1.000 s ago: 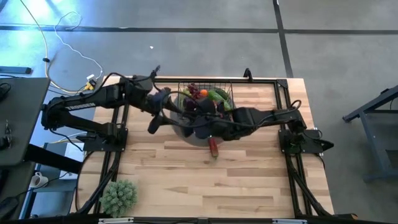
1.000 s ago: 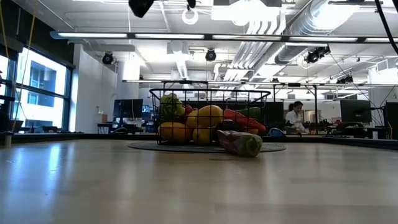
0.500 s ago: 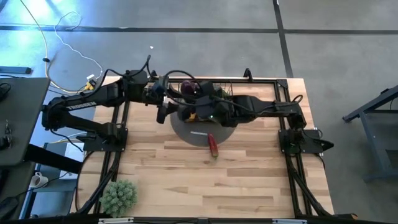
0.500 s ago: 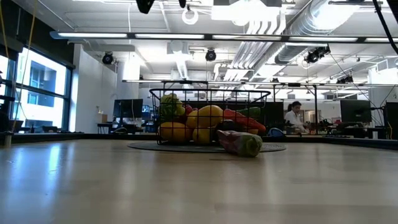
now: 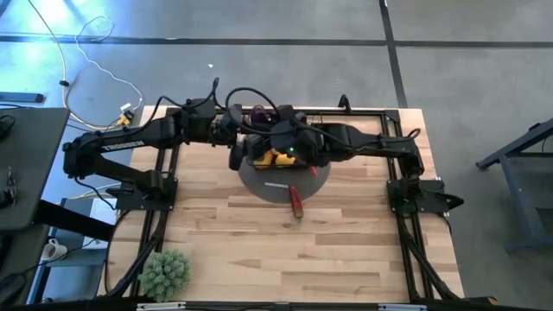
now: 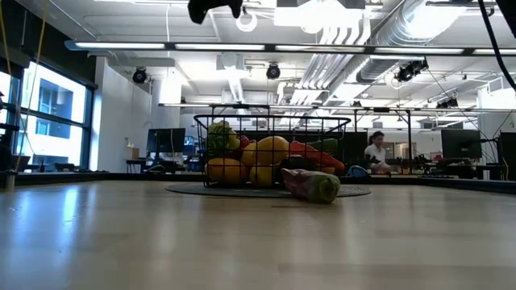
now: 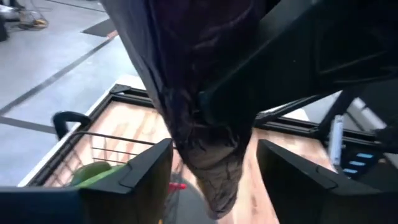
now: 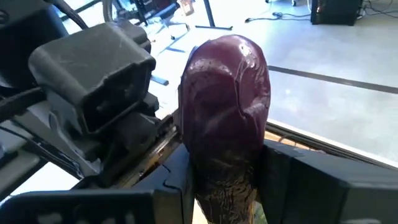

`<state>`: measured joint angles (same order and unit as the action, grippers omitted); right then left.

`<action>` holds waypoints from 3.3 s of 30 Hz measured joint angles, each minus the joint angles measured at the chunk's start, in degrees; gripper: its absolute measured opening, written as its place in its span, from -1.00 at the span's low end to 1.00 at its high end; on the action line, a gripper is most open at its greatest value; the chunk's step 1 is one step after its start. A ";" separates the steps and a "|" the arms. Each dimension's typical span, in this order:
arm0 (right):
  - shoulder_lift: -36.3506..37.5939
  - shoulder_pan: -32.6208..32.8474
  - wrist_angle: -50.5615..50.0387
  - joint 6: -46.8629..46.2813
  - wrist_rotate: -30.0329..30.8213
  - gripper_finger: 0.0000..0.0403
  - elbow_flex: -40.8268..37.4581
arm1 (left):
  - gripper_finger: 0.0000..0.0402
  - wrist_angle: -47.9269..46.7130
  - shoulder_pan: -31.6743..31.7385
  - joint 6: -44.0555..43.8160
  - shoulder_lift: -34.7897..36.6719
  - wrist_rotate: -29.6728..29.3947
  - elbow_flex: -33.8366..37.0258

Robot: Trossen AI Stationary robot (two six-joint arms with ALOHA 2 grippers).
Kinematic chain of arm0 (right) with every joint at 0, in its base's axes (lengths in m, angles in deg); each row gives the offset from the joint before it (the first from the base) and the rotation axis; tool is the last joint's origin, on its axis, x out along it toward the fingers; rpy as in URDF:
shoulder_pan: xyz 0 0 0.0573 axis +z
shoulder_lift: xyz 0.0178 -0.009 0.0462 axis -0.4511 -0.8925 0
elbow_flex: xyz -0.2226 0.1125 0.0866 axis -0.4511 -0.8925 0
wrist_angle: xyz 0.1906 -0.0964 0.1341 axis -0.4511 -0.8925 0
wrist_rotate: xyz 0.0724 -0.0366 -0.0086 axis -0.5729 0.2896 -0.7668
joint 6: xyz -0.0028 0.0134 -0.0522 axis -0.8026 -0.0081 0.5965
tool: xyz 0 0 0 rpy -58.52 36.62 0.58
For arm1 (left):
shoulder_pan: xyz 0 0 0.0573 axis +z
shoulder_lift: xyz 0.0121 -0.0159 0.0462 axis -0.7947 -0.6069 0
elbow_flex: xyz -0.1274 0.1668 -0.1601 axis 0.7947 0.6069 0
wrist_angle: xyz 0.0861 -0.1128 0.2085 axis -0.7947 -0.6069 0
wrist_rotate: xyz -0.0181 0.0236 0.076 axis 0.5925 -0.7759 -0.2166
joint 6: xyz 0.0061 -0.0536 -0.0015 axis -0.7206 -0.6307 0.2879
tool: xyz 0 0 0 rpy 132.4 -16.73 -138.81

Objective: Build produce basket
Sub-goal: Put the violet eggplant into the black wire basket, then put the red chili pepper into the black wire basket

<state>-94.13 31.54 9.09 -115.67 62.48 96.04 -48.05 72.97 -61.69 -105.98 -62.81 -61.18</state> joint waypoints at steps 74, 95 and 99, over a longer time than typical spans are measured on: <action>7.60 -22.39 -20.11 20.98 -18.16 0.13 -0.35 | -0.63 13.14 4.35 56.65 -29.51 -15.43 0.02; 7.59 -22.37 -24.73 20.55 -18.58 0.13 -0.35 | -0.06 20.57 3.15 63.49 -29.46 -23.42 0.00; 7.59 -22.37 -25.18 20.52 -18.66 0.13 -0.35 | -0.06 20.53 3.06 63.42 -29.46 -27.00 0.00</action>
<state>-86.54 9.16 -16.09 -95.14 43.82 95.69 -27.51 76.03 1.73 -135.44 -89.81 -61.18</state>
